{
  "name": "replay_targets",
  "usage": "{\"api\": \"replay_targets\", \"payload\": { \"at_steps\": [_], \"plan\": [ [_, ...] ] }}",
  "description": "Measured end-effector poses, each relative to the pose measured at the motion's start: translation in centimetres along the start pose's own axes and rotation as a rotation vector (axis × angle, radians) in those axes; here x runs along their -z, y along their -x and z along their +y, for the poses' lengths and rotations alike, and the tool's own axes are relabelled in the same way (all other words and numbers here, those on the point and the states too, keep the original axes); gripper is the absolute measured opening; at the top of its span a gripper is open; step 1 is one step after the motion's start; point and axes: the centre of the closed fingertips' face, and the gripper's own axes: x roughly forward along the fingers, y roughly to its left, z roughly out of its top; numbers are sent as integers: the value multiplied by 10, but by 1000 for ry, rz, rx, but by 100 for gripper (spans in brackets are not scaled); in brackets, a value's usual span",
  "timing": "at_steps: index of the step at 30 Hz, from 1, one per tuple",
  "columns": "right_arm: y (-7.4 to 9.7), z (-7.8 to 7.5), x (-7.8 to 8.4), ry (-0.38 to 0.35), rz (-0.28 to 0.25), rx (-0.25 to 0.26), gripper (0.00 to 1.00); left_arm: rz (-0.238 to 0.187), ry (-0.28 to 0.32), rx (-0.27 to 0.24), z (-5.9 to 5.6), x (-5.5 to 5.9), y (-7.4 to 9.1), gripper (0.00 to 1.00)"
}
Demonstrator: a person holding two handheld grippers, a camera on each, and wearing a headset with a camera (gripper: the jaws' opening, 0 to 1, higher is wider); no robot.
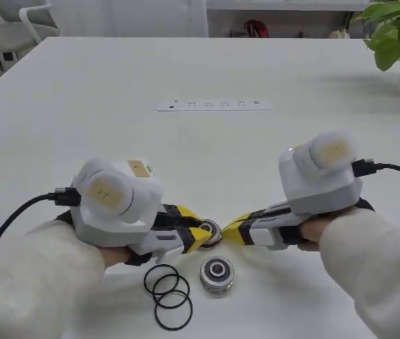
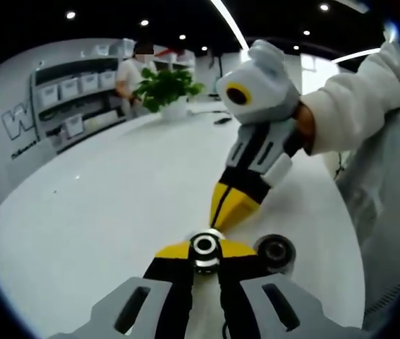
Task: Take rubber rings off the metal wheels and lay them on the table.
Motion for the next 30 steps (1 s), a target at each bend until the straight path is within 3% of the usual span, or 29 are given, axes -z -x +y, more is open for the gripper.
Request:
{"api": "replay_targets", "payload": {
  "at_steps": [4,12,30],
  "plan": [
    [2,3,-5,-59,-33,-18,0,0,2,-1,0,0,0,14],
    [2,9,-8,-100,-38,-33,0,1,0,-4,0,0,0,14],
    [1,12,-11,-47,-16,-20,0,3,-9,-11,-1,0,0,14]
  ]
}}
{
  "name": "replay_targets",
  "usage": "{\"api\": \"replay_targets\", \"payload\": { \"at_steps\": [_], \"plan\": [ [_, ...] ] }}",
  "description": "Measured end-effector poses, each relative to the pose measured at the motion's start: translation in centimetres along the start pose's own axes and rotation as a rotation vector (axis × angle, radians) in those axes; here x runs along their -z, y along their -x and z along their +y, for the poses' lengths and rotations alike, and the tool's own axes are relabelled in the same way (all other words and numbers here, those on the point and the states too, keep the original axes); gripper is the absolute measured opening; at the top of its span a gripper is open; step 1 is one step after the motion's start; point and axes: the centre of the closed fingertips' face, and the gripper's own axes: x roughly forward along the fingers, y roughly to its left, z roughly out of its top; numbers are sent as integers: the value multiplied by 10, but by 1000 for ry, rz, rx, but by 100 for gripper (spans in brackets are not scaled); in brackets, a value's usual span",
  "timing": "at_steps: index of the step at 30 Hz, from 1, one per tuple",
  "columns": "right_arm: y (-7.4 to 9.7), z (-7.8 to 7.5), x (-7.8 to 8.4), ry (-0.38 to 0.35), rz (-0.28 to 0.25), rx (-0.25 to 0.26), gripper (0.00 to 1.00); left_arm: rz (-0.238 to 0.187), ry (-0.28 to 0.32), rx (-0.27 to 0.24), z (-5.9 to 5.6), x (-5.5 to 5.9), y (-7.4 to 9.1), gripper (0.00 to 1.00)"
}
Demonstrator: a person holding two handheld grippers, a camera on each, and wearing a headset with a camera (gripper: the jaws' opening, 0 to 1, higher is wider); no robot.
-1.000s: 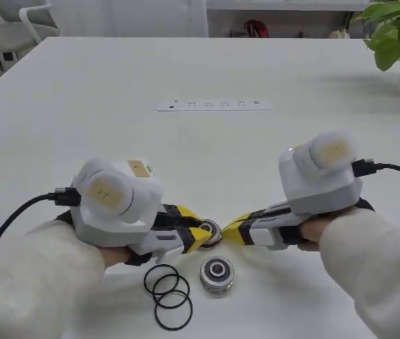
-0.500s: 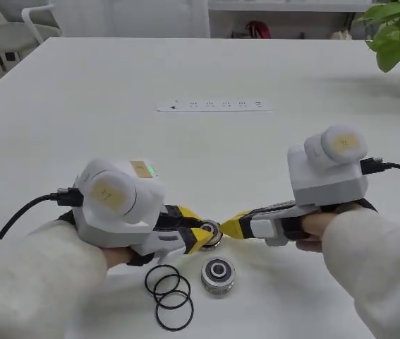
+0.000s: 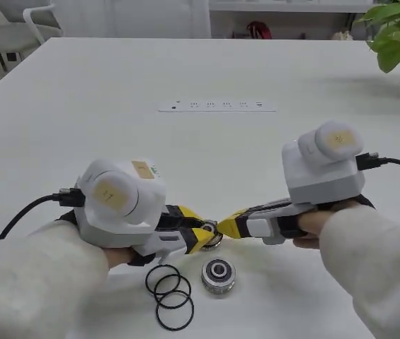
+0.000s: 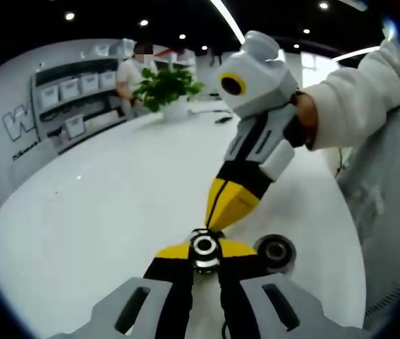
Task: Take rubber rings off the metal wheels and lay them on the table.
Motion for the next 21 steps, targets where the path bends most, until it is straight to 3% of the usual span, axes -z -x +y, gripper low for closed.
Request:
{"api": "replay_targets", "payload": {
  "at_steps": [21],
  "plan": [
    [0,1,-2,15,0,-9,0,-8,3,1,0,0,1,14]
  ]
}}
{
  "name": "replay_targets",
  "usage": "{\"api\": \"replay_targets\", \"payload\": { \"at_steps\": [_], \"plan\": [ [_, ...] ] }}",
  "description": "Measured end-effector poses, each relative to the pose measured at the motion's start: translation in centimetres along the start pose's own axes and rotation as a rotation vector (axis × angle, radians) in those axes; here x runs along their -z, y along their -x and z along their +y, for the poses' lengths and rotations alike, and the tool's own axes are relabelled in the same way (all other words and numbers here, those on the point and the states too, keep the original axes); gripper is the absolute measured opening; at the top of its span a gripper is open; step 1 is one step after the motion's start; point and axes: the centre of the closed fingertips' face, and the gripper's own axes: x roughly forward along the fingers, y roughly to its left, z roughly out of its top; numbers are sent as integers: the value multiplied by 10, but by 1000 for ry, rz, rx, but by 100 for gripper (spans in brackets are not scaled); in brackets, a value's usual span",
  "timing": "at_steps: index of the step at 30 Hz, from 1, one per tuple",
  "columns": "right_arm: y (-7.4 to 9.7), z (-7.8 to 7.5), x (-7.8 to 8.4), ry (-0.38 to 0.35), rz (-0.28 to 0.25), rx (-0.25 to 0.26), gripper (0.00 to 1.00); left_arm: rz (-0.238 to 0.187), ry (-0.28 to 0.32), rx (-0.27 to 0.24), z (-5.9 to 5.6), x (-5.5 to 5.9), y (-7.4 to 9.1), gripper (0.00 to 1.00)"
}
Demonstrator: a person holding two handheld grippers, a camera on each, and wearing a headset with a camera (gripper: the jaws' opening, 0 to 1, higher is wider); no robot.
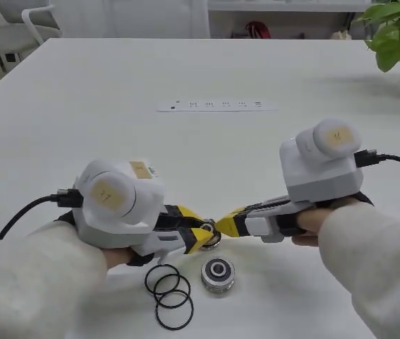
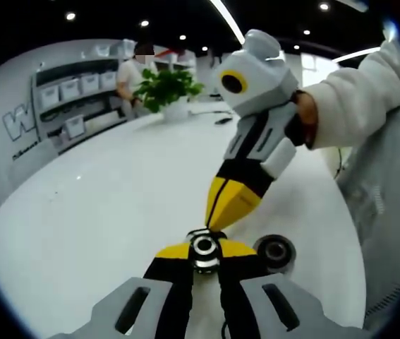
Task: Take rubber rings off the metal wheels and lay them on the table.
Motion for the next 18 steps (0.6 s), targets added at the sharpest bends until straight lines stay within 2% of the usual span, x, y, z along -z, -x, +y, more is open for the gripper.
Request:
{"api": "replay_targets", "payload": {
  "at_steps": [8,14,18],
  "plan": [
    [0,3,-2,1,-4,-13,0,-6,0,1,0,0,0,14],
    [-2,13,-8,-15,-35,-56,0,-15,10,-2,-1,0,1,14],
    [-2,8,-5,-11,-23,-37,0,-19,-1,-4,-1,0,1,14]
  ]
}}
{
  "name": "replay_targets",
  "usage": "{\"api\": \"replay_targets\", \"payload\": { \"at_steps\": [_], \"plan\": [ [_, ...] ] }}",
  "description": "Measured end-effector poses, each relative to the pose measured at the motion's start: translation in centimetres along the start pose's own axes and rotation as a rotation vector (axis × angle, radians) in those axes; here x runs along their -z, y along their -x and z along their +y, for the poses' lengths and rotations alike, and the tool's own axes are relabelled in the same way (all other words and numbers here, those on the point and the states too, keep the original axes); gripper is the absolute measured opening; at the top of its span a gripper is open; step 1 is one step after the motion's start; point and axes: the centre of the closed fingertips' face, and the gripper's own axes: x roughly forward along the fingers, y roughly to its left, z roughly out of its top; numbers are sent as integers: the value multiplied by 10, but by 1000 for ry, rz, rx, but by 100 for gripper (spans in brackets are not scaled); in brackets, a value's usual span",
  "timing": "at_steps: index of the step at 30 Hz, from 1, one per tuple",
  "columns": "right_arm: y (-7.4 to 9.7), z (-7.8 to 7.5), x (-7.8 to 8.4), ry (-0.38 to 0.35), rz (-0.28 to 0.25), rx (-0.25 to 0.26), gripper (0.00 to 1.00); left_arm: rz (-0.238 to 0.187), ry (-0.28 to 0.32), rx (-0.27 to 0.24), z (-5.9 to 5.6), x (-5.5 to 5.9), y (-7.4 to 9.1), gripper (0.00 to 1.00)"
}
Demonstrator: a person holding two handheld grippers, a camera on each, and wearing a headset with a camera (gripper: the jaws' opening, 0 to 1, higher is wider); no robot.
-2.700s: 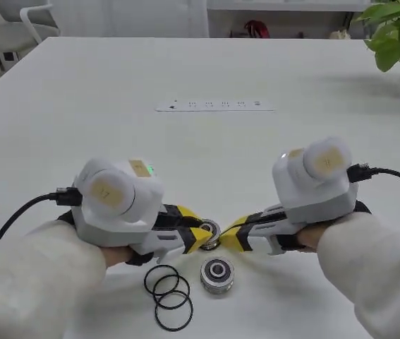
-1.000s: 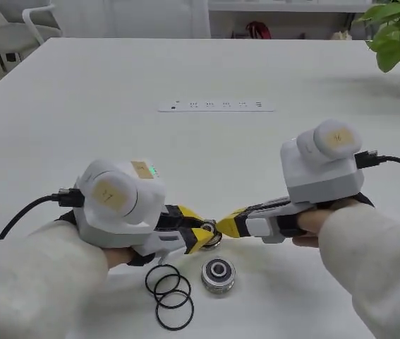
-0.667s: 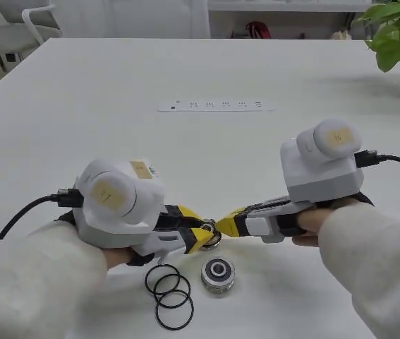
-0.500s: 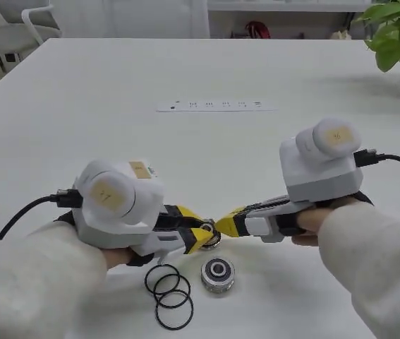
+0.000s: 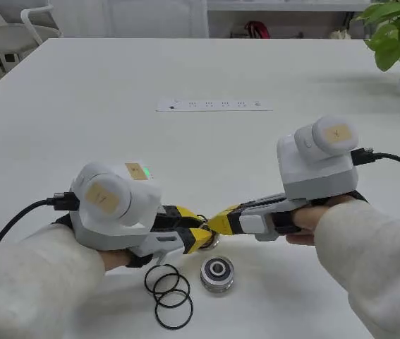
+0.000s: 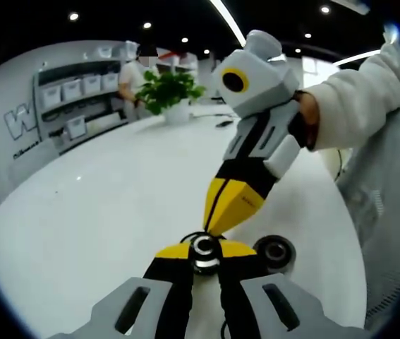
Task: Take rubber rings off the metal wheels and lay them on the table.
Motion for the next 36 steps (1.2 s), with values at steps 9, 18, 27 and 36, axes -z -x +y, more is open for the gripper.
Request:
{"api": "replay_targets", "payload": {
  "at_steps": [9,18,27,36],
  "plan": [
    [3,-4,5,-45,4,10,0,6,-4,5,-1,0,0,14],
    [7,-6,6,-62,-3,25,0,15,-45,23,-3,-7,3,21],
    [10,-12,4,-70,-13,39,0,24,-61,56,-8,-6,9,28],
    [15,-12,1,-89,-26,40,0,19,-51,77,-7,-11,27,36]
  ]
}}
